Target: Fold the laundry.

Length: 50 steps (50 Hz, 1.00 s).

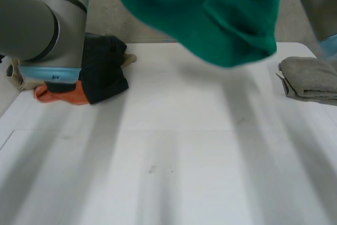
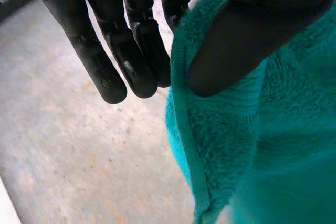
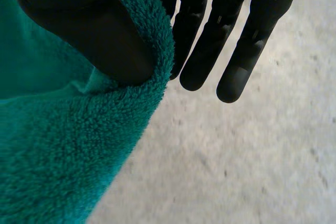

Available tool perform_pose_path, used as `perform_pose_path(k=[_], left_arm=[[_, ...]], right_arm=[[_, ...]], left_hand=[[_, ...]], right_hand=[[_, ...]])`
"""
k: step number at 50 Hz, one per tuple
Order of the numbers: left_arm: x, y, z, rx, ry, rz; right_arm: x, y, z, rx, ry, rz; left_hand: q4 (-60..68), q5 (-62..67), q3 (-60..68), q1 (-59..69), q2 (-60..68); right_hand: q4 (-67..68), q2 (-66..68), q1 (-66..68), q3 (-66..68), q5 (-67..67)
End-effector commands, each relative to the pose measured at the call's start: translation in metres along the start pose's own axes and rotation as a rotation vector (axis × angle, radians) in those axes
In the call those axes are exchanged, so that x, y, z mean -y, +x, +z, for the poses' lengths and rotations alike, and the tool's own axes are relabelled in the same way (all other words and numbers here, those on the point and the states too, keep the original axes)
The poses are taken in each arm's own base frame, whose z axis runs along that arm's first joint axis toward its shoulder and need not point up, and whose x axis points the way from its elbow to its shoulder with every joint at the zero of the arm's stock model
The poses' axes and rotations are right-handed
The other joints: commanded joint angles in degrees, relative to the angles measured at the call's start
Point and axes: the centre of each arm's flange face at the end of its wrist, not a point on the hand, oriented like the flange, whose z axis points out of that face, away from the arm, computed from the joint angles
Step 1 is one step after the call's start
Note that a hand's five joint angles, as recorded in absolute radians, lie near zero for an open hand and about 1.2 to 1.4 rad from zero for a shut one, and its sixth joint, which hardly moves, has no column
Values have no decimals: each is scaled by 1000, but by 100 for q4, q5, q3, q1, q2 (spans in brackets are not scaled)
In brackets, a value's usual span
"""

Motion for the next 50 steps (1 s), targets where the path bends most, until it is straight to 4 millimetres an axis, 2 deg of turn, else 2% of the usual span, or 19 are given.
perform_pose_path(k=[1, 4, 5, 8, 9, 13, 15, 20, 21, 24, 25, 27, 31, 33, 36, 40, 44, 46, 50], left_arm=[[-49, 25, -66, -190, -316, 20], [-61, 32, -91, -246, -398, 24], [-69, 37, -109, -281, -448, 23], [-78, 43, -136, -329, -517, 25], [-82, 46, -151, -355, -553, 27], [-87, 51, -176, -398, -607, 22], [-87, 53, -181, -409, -617, 21], [-82, 59, -182, -425, -603, 16], [-79, 59, -178, -422, -587, 13], [-73, 58, -168, -407, -557, 11], [-72, 57, -166, -405, -553, 10], [-69, 57, -163, -401, -541, 10], [-60, 57, -154, -393, -506, 4], [-54, 57, -151, -388, -486, -1], [-51, 56, -148, -382, -473, -3], [-50, 56, -147, -380, -469, -5], [-49, 56, -145, -378, -463, -7], [-48, 56, -145, -380, -461, -9], [-44, 58, -144, -380, -450, -14]], right_arm=[[-19, -18, -28, 259, -155, 43], [-40, -25, -37, 326, -252, 57], [-55, -32, -43, 370, -315, 60], [-76, -46, -54, 440, -405, 53], [-88, -57, -64, 495, -460, 42], [-124, -84, -87, 624, -584, -22], [-134, -91, -92, 654, -599, -43], [-157, -101, -86, 569, -596, -46], [-160, -105, -83, 514, -584, -26], [-167, -113, -87, 430, -600, 54], [-169, -114, -89, 415, -607, 75], [-173, -116, -96, 385, -634, 122], [-153, -96, -109, 273, -660, 229], [-139, -85, -123, 216, -688, 297], [-130, -78, -142, 166, -737, 379], [-144, -71, -169, 123, -848, 438], [-161, -79, -205, 143, -973, 452], [-166, -83, -215, 144, -990, 452], [-181, -93, -217, 136, -966, 452]], left_hand=[[1123, 1268, 1183, 1530, 1155], [1123, 1268, 1183, 1530, 1155], [1123, 1268, 1183, 1530, 1155], [1123, 1268, 1183, 1530, 1155], [1123, 1268, 1183, 1530, 1155], [1123, 1268, 1183, 1530, 1155], [1123, 1268, 1183, 1530, 1155], [1123, 1268, 1183, 1530, 1155], [1123, 1268, 1183, 1530, 1155], [1123, 1268, 1183, 1530, 1155], [1123, 1268, 1183, 1530, 1155], [1123, 1268, 1183, 1530, 1155], [1123, 1268, 1183, 1530, 1155], [1123, 1268, 1183, 1530, 1155], [1123, 1268, 1183, 1530, 1155], [1123, 1268, 1183, 1530, 1155], [1123, 1268, 1183, 1530, 1155], [1123, 1268, 1183, 1530, 1155], [1123, 1268, 1183, 1530, 1155]], right_hand=[[1155, 1259, 1648, 1195, 1200], [1155, 1259, 1648, 1195, 1200], [1155, 1259, 1648, 1195, 1200], [1155, 1259, 1648, 1195, 1200], [1155, 1259, 1648, 1195, 1200], [1155, 1259, 1648, 1195, 1200], [1155, 1259, 1648, 1195, 1200], [1011, 1115, 1504, 1051, 1056], [-1122, -1018, -629, -1082, -1077], [-5416, -5312, -4923, -5376, -5371], [-5632, -5528, -5140, -5593, -5587], [-5618, -5514, -5125, -5578, -5573], [-5618, -5514, -5125, -5578, -5573], [-5567, -5463, -5075, -5528, -5522], [-5500, -5396, -5008, -5461, -5455], [-5299, -5195, -4806, -5259, -5253], [-4996, -4892, -4504, -4957, -4951], [-4661, -4557, -4169, -4622, -4616], [-4107, -4003, -3614, -4067, -4061]])
